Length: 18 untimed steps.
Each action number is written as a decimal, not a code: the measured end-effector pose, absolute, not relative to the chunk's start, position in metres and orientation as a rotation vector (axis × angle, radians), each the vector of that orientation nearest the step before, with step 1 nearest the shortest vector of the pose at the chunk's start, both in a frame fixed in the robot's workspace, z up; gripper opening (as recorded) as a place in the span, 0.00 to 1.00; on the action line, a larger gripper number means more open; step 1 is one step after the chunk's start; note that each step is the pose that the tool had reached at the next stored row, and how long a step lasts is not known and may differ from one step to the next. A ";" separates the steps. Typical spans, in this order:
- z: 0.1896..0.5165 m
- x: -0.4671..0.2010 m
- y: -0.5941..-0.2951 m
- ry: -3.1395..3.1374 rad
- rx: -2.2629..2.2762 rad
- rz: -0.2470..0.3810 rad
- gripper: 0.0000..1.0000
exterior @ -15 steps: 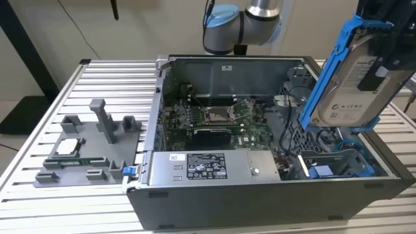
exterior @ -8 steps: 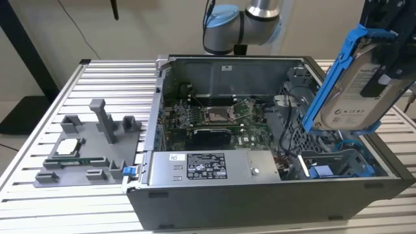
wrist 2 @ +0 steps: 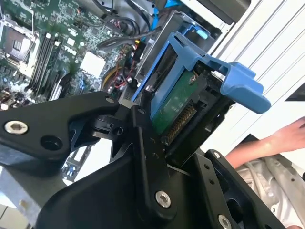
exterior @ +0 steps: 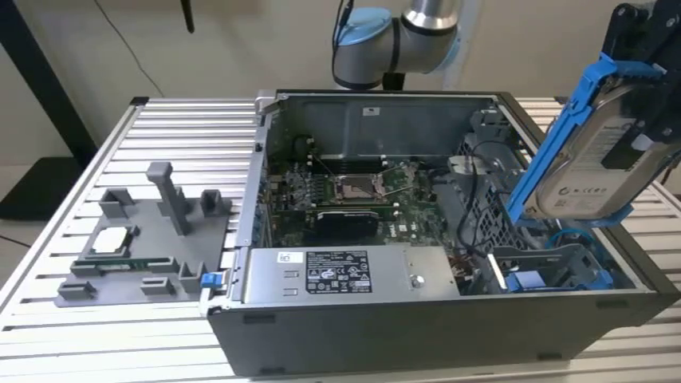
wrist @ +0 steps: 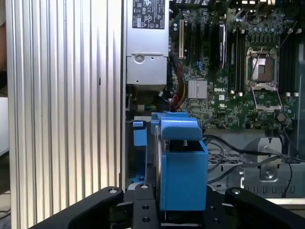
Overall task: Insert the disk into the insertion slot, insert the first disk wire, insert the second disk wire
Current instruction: 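Insert the disk into the insertion slot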
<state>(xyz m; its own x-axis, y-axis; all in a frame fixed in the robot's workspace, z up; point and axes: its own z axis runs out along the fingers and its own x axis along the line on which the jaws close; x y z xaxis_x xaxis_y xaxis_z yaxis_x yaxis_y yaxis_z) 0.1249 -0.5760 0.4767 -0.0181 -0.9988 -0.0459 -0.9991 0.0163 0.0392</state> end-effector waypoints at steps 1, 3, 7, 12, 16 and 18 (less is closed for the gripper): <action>0.475 0.126 -0.577 2.235 -2.197 0.096 0.00; 0.473 0.128 -0.578 2.233 -2.195 0.100 0.00; 0.465 0.129 -0.579 2.232 -2.194 0.098 0.00; 0.458 0.130 -0.580 2.229 -2.196 0.097 0.00; 0.452 0.131 -0.581 2.224 -2.198 0.093 0.00; 0.450 0.131 -0.581 2.220 -2.198 0.088 0.00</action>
<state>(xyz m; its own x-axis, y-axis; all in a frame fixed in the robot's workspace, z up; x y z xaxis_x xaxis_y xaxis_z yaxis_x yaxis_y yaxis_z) 0.1310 -0.5812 0.4496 -0.0108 -0.9986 -0.0512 -0.9995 0.0094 0.0285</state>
